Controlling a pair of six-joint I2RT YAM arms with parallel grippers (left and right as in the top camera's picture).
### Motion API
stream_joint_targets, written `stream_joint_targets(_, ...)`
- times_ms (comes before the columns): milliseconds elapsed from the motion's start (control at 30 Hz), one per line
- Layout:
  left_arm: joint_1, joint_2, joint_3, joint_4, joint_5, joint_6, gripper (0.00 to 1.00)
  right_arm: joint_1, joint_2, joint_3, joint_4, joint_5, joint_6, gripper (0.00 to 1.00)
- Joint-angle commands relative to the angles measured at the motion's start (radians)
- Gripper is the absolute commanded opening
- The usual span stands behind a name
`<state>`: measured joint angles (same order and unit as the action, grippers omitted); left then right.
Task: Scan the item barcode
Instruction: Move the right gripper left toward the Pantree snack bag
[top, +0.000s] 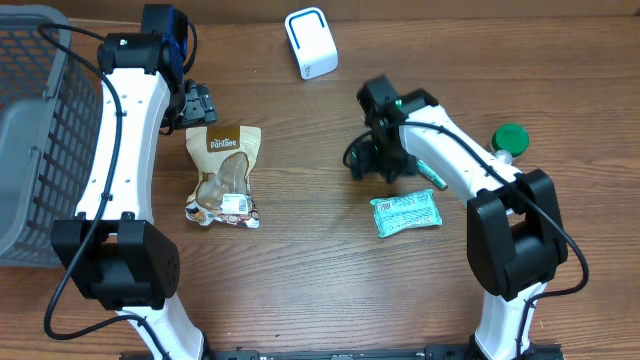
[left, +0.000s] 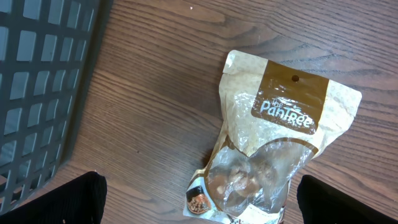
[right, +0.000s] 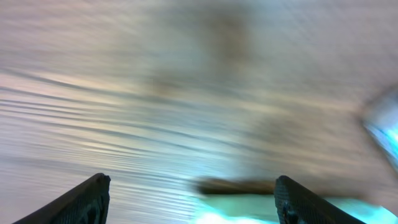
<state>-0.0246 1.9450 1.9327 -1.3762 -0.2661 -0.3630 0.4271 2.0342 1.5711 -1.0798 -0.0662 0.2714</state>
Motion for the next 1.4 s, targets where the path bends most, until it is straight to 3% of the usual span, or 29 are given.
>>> stream_joint_targets(0, -0.002, -0.010, 0.018, 0.000, -0.003, 0.004, 1.00, 0.029, -0.009, 0.055, 0.069, -0.283, -0.014, 0.85)
stream_joint_targets(33, -0.002, -0.010, 0.018, 0.000, -0.003, 0.004, 1.00, 0.037, -0.008, 0.050, 0.114, -0.358, -0.014, 0.98)
stream_joint_targets(67, -0.002, -0.010, 0.018, 0.000, -0.003, 0.004, 1.00, 0.046, -0.008, 0.044, 0.153, -0.409, -0.014, 1.00)
stream_joint_targets(300, -0.002, -0.010, 0.018, 0.000, -0.003, 0.004, 0.99, 0.132, -0.008, 0.038, 0.296, -0.396, -0.008, 1.00)
stream_joint_targets(1367, -0.002, -0.010, 0.018, 0.000, -0.003, 0.004, 0.99, 0.140, -0.008, 0.038, 0.301, -0.395, -0.008, 1.00)
